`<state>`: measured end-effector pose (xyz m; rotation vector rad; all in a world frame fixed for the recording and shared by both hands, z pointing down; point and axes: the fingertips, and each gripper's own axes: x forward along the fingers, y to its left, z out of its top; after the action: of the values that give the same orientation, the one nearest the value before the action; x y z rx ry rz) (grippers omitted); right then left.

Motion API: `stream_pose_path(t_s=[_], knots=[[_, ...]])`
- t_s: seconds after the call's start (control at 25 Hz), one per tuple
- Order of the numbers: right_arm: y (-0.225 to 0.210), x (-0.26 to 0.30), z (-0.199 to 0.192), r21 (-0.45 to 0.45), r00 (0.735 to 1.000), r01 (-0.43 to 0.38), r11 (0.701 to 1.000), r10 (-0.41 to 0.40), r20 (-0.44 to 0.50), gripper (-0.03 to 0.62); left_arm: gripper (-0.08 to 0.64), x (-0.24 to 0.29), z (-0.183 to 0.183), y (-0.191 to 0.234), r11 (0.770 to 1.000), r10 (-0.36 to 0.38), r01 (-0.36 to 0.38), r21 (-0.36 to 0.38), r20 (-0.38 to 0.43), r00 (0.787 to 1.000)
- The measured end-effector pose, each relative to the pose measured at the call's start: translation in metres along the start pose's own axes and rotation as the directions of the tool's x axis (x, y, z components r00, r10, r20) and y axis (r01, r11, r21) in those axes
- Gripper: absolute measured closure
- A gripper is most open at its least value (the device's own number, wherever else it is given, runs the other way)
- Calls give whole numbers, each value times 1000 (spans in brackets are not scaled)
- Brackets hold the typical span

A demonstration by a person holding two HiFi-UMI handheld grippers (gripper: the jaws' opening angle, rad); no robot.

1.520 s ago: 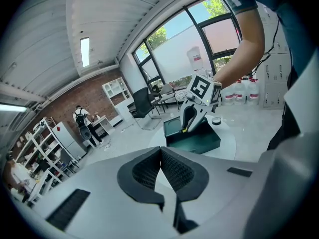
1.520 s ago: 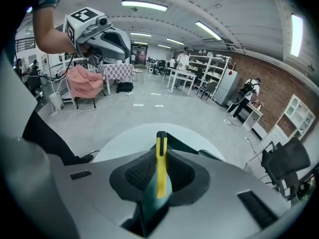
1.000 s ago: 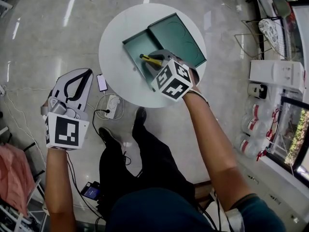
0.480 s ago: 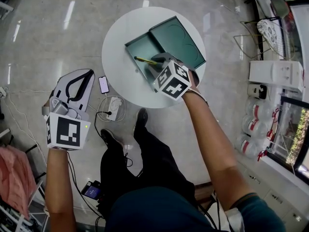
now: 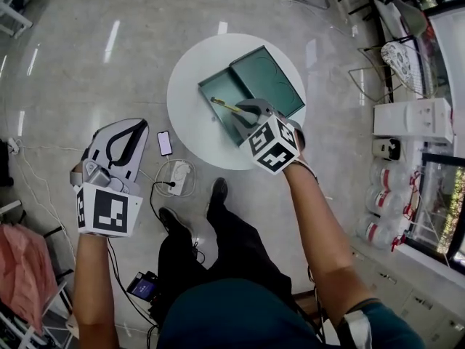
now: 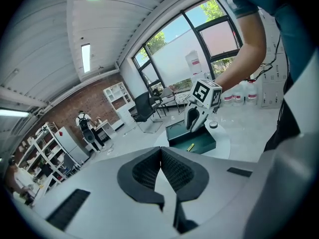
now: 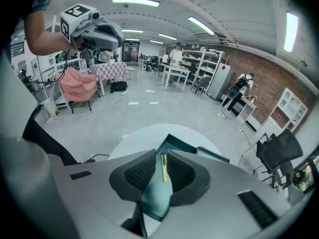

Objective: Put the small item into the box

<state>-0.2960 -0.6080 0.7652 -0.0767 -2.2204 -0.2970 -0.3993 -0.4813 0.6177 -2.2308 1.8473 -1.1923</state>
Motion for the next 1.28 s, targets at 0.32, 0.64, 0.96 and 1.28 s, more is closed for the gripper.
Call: stream_pose_path(t_s=[0.32, 0.64, 0.96, 1.28], knots=[[34, -113, 105, 29, 963, 75, 997, -80, 256, 522, 540, -88, 24, 4, 999, 39, -40, 26, 32, 999], [83, -251, 197, 112, 881, 179, 977, -210, 424, 555, 540, -204, 55, 15, 994, 112, -113, 3, 92, 989], [146, -354, 248, 80, 836, 261, 962, -267, 479, 555, 540, -327, 90, 15, 984, 175, -167, -60, 173, 969], [197, -412, 269, 101, 830, 312, 945, -323, 456, 555, 540, -416, 108, -12, 987, 159, -149, -59, 228, 961]])
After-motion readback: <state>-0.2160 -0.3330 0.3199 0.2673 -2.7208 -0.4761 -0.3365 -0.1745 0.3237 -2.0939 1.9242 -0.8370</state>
